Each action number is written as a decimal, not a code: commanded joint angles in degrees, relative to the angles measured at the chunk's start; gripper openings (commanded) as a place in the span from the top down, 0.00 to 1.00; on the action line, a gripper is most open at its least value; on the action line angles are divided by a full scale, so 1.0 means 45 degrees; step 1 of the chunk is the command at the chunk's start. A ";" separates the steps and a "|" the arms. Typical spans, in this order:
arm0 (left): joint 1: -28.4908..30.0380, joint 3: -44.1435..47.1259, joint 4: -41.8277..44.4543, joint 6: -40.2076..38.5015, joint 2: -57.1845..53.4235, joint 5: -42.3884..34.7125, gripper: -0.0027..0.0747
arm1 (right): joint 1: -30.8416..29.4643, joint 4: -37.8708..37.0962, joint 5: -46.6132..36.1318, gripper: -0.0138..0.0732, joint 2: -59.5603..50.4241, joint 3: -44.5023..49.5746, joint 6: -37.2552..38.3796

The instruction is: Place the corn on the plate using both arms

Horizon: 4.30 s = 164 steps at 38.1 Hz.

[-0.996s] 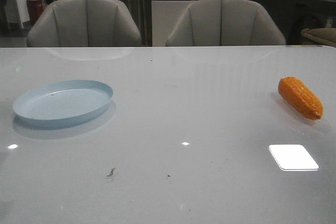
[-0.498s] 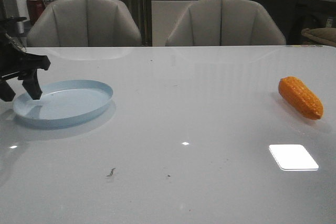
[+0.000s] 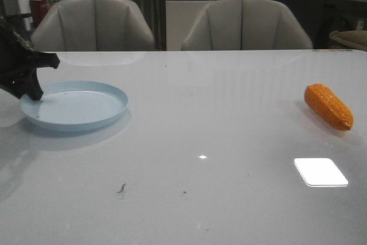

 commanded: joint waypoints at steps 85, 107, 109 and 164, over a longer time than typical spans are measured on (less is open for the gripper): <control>-0.0338 -0.2272 0.1164 0.0081 -0.6107 0.0253 0.56 | -0.0090 0.0181 0.6880 0.27 0.9926 -1.1621 0.0036; -0.0338 0.6610 0.1277 0.0081 -1.3593 -0.3648 0.56 | -0.0102 0.0181 0.8448 0.27 1.4019 -1.2906 0.0036; -0.0338 0.6610 0.1277 0.0081 -1.3800 -0.3678 0.56 | -0.0102 0.0181 0.8448 0.27 1.4019 -1.2906 0.0036; -0.0338 0.6610 0.0805 0.0081 -1.4173 -0.4340 0.56 | 0.4973 0.0371 0.9853 0.61 1.4776 -1.8991 -0.1071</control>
